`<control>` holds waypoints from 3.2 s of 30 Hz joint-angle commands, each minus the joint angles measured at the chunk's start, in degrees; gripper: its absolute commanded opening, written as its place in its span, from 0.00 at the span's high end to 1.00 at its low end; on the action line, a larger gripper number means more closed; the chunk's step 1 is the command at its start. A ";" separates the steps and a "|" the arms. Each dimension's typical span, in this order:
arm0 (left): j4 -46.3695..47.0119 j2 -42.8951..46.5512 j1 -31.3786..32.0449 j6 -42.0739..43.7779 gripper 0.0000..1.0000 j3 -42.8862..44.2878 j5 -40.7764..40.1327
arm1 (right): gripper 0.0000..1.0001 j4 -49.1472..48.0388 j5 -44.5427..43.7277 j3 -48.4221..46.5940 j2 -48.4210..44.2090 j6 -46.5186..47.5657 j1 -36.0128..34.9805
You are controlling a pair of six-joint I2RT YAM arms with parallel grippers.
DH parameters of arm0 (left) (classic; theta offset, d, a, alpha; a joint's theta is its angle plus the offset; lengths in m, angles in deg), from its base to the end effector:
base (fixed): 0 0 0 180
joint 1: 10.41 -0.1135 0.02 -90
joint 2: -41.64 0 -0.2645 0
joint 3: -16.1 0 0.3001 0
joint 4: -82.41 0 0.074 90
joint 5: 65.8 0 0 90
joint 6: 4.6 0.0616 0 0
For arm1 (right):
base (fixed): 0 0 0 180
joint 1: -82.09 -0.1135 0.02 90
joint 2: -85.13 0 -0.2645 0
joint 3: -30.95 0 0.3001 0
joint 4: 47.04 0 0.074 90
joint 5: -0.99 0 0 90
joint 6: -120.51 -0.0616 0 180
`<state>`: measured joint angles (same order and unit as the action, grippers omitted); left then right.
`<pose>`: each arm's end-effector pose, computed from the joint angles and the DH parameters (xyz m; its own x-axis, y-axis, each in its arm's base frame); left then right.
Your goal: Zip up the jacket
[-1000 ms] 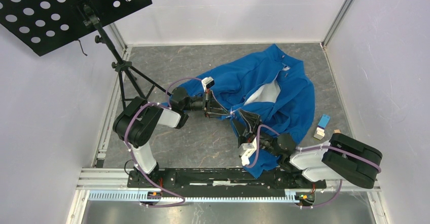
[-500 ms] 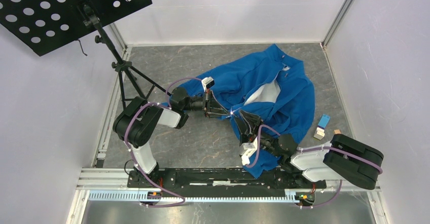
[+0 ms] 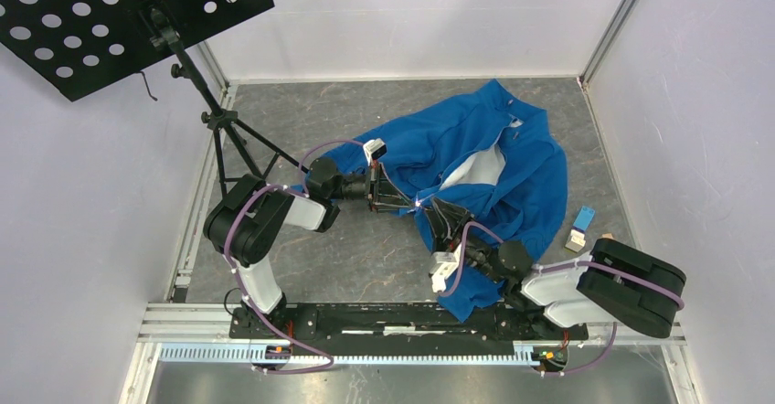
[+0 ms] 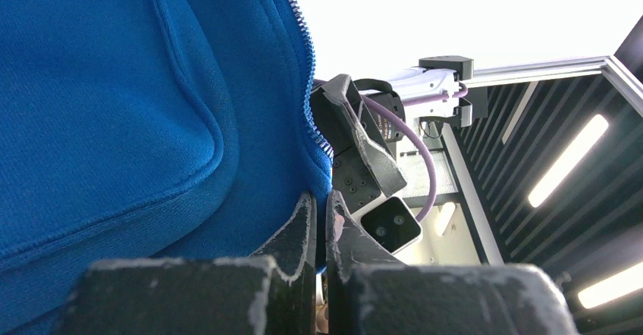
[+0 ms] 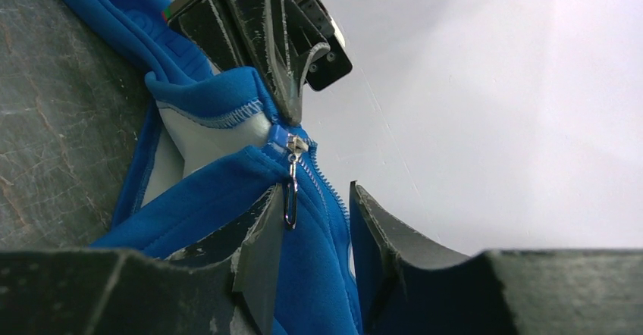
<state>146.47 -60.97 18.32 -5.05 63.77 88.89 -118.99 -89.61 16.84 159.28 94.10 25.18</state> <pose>0.2794 -0.2167 0.1419 -0.9893 0.0548 -0.1355 0.1312 -0.0758 -0.9885 0.1263 0.1926 0.1359 0.7954 -0.4197 -0.4372 -0.2692 0.4015 -0.8754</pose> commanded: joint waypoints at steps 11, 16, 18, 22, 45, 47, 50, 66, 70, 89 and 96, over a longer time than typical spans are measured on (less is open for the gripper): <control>5.04 0.30 0.09 -2.45 0.98 -0.68 2.48 | 0.73 1.30 -1.00 -3.21 -1.53 -3.72 -0.18; 4.93 0.39 0.02 -2.28 0.98 -0.85 2.40 | 0.95 6.30 0.08 -3.97 -3.90 -5.82 -0.20; 4.05 0.57 0.06 -1.48 0.98 -1.28 1.81 | 1.00 10.67 0.42 -4.48 -7.10 -10.10 -0.22; -3.46 2.94 0.17 5.04 0.98 -2.96 0.44 | 1.00 36.09 -4.19 -12.22 -15.52 -26.02 -0.22; -87.82 30.63 15.65 60.37 0.98 3.33 -36.94 | 1.00 118.68 -32.65 -53.06 -5.40 -56.76 5.30; -89.71 31.69 17.62 61.41 0.98 3.30 -38.83 | 1.00 120.54 -33.39 -52.37 -6.81 -56.18 7.22; -89.98 31.68 18.97 61.63 0.98 2.43 -39.37 | 1.00 121.19 -36.90 -51.92 -7.58 -55.84 10.65; -84.34 31.45 20.60 59.84 0.98 -3.09 -37.17 | 1.00 105.24 -40.33 -73.53 15.66 -32.36 35.18; -84.16 35.22 20.84 57.95 0.98 -5.62 -38.65 | 1.00 101.68 -38.65 -76.73 20.78 -28.45 41.05; -92.02 48.23 20.99 51.69 0.98 -14.19 -48.65 | 1.00 93.22 -32.35 -92.18 39.06 -20.51 51.47; -83.75 39.29 20.91 52.26 0.93 -7.16 -45.63 | 0.71 95.39 -30.82 -91.02 36.76 -28.44 50.70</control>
<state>66.49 -16.62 38.47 48.71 53.20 38.51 -17.90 -118.35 -70.89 198.60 69.75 73.64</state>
